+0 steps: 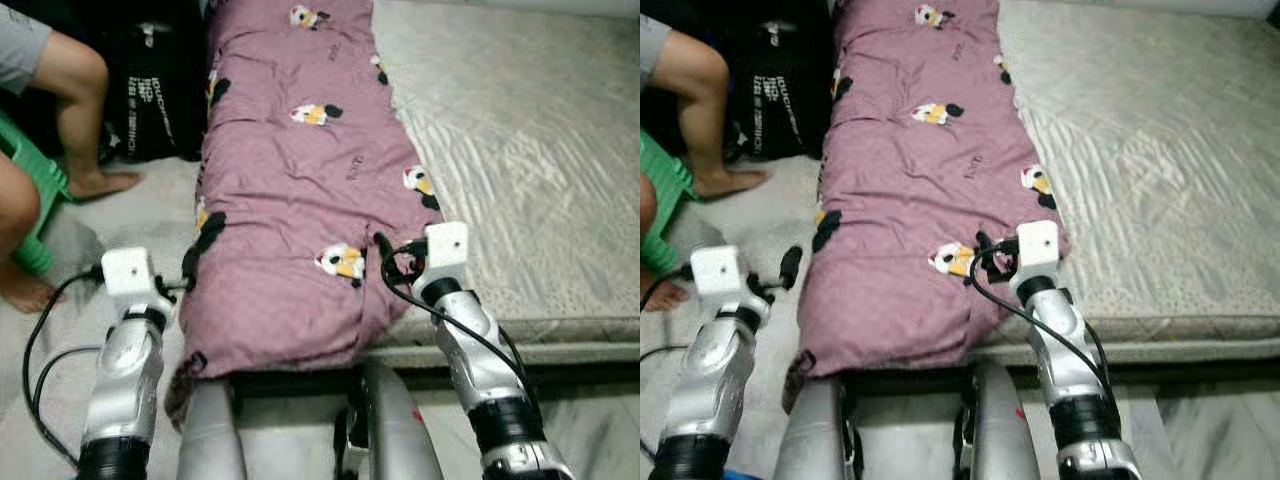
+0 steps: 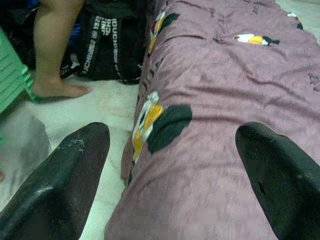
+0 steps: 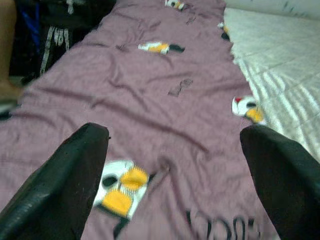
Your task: Clean up the room
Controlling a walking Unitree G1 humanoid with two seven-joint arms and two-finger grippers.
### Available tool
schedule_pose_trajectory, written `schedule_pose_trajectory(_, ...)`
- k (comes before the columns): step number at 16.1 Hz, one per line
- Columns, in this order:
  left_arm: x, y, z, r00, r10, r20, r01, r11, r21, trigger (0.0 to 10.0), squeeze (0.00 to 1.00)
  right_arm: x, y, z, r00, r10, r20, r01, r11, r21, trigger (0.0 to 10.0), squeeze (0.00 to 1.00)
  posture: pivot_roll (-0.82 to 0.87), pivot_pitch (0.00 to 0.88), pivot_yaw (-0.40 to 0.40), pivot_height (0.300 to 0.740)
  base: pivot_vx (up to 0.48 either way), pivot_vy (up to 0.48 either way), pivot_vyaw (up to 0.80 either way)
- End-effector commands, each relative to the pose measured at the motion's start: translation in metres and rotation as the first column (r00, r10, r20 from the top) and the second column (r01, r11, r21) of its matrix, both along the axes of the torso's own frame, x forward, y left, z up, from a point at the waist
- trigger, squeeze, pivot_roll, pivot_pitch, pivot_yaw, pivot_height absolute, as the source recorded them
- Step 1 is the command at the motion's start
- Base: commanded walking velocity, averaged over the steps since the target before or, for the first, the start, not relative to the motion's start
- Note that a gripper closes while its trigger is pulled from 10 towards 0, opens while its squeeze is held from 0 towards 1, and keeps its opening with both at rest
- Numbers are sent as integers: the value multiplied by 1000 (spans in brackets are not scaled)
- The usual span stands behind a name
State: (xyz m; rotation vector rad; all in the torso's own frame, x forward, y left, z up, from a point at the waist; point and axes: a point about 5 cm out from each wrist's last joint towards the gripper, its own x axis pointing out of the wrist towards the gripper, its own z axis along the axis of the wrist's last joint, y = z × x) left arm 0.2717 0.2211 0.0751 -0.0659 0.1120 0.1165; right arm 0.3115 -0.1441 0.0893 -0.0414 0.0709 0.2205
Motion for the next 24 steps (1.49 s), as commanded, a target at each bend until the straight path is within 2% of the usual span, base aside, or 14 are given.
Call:
schedule_pose_trajectory(1,-4,4,1,1000,16,-6,-16,1000,18,10000,0,2,3,-3,1000,19,-21,-19,1000,-20,10000,0,66,169,-81,578,0,0,0)
schedule_pose_trajectory(2,-6,6,0,1000,21,-11,-21,999,26,10000,0,5,5,-4,999,23,-22,-24,999,-22,10000,0,76,174,-84,578,0,0,0)
schedule_pose_trajectory(5,-16,14,1,999,31,-22,-30,998,55,10000,0,13,26,-14,993,104,-62,-108,993,-55,10000,0,106,196,-65,578,0,0,0)
schedule_pose_trajectory(8,-14,17,12,1000,20,11,-21,993,115,10000,0,24,37,-21,990,83,-114,-91,994,-62,10000,0,132,207,-54,578,0,0,0)
schedule_pose_trajectory(12,-21,18,15,1000,15,13,-16,989,147,10000,0,39,58,-12,989,44,-139,-47,999,-16,10000,0,169,211,-58,578,0,0,0)
schedule_pose_trajectory(15,-29,18,16,1000,26,9,-27,988,153,10000,0,41,72,-9,988,63,-145,-63,998,5,10000,0,197,220,-75,578,0,0,0)
schedule_pose_trajectory(20,-36,21,16,999,41,1,-40,987,158,10000,0,42,85,-9,982,47,-185,-39,998,49,10000,0,204,234,-79,578,0,0,0)
schedule_pose_trajectory(23,-35,18,17,999,31,-7,-30,987,157,10000,0,39,90,-17,970,-21,-243,10,999,-45,10000,0,203,240,-74,578,0,0,0)
schedule_pose_trajectory(24,-35,18,17,999,31,-7,-30,987,157,10000,0,40,90,-16,970,-28,-242,17,999,-48,10000,0,206,243,-72,578,0,0,0)
